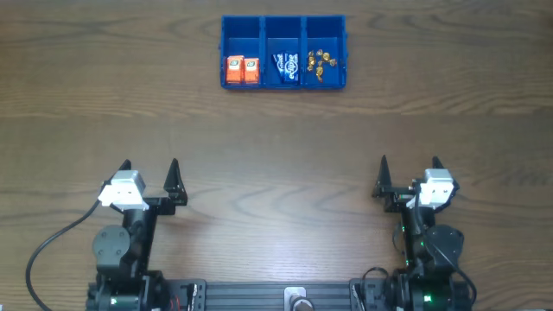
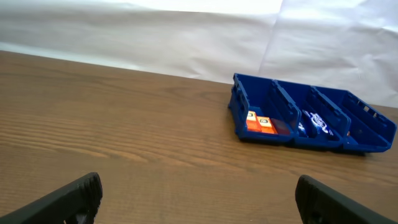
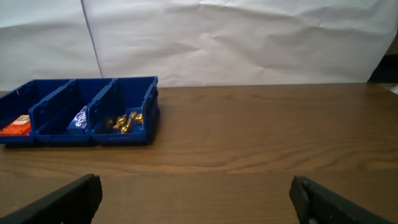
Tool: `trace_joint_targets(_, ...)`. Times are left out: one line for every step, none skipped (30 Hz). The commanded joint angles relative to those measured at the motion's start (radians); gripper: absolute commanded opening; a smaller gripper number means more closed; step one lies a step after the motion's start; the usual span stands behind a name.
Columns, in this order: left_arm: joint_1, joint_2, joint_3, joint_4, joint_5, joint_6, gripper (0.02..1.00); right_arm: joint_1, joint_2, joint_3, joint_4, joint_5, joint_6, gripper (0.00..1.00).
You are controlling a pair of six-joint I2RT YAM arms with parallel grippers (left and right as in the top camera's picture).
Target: Sort Candies Into Trays
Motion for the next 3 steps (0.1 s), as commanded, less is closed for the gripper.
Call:
trace_joint_targets(0.007, -0.006, -0.02, -0.033, 0.018, 0.006, 0.996, -0.004, -0.009, -0.002, -0.008, 0.002, -0.015, 0.998)
trace_joint_targets(0.007, -0.006, -0.02, -0.033, 0.018, 0.006, 0.998, -0.004, -0.009, -0.002, -0.008, 0.002, -0.015, 0.996)
trace_joint_targets(0.007, -0.006, -0.02, -0.033, 0.018, 0.006, 0.998, -0.004, -0.009, -0.002, -0.008, 0.002, -0.015, 0.998)
